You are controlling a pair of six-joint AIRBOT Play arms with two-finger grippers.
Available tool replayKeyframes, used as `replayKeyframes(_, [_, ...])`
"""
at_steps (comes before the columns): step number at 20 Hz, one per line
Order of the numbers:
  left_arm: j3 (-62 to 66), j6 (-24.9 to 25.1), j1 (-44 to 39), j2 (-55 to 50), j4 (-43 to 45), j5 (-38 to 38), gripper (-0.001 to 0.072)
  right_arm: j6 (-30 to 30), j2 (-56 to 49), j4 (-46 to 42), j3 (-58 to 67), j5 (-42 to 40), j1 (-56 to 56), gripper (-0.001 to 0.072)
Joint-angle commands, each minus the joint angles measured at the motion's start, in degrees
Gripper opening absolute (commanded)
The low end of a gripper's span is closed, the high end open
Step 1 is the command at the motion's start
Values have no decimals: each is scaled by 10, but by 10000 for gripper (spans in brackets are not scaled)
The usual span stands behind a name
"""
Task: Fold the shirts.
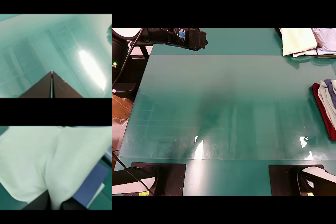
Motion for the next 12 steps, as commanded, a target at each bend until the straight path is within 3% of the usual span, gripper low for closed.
replayKeyframes(1, [0,0,0,0,0,0,24,0,6,-6,-36,1,-41,466])
replayKeyframes(2, [0,0,0,0,0,1,24,0,6,-6,-32,-2,-48,549])
replayKeyframes(3, [0,0,0,0,0,1,24,0,6,-3,-23,-3,-53,588])
replayKeyframes(7, [0,0,0,0,0,2,25,1,6,123,31,-20,-21,592])
replayKeyframes(12, [0,0,0,0,-1,0,25,1,6,239,78,-28,193,592])
